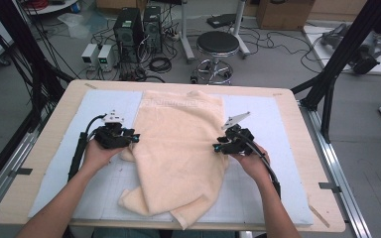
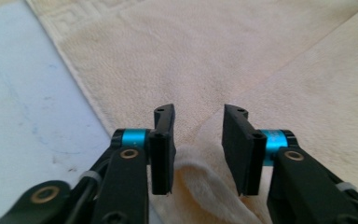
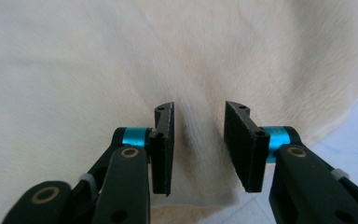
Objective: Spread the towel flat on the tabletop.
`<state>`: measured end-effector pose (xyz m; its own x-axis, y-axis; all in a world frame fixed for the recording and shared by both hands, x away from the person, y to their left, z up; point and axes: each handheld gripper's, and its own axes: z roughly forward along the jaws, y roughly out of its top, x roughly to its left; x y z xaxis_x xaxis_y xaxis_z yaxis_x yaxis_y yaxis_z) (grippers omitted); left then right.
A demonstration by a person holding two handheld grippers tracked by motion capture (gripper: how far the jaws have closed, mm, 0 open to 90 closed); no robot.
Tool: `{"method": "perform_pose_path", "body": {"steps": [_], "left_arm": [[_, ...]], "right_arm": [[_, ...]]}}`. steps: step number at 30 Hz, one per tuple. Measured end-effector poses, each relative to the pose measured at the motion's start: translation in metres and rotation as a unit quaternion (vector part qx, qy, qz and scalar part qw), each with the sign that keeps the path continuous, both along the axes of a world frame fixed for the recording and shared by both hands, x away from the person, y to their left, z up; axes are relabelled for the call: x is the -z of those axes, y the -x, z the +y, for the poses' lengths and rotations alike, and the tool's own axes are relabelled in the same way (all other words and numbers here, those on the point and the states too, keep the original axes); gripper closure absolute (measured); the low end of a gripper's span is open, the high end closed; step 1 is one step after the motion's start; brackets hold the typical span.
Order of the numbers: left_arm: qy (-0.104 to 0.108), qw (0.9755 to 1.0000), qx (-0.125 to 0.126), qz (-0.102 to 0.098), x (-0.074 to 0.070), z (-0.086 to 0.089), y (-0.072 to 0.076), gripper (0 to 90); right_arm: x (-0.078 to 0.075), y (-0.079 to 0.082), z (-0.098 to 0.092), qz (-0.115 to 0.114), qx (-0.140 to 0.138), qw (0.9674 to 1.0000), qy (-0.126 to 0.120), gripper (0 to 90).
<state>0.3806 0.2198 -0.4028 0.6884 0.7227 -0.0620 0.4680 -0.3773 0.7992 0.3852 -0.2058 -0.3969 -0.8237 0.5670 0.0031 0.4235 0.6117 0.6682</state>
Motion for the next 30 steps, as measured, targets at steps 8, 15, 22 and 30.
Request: {"method": "perform_pose_path", "body": {"steps": [8, 15, 22, 30], "left_arm": [[-0.003, 0.9980, 0.059, -0.024, -0.008, 0.009, 0.049, 60.9], [0.005, 0.9921, 0.124, 0.018, 0.017, 0.007, 0.089, 61.4], [-0.035, 0.9769, 0.207, 0.042, 0.035, -0.022, 0.098, 58.1], [-0.044, 0.9779, 0.203, 0.025, 0.036, -0.028, 0.102, 86.1]], "right_arm": [[-0.024, 0.049, 0.003, -0.033, -0.045, 0.9982, -0.023, 53.8], [-0.001, 0.096, 0.022, -0.007, -0.122, 0.9920, -0.031, 49.4], [0.025, 0.114, 0.039, 0.016, -0.176, 0.9842, 0.013, 53.6], [0.033, 0.109, 0.038, 0.041, -0.167, 0.9850, -0.003, 83.5]]}}
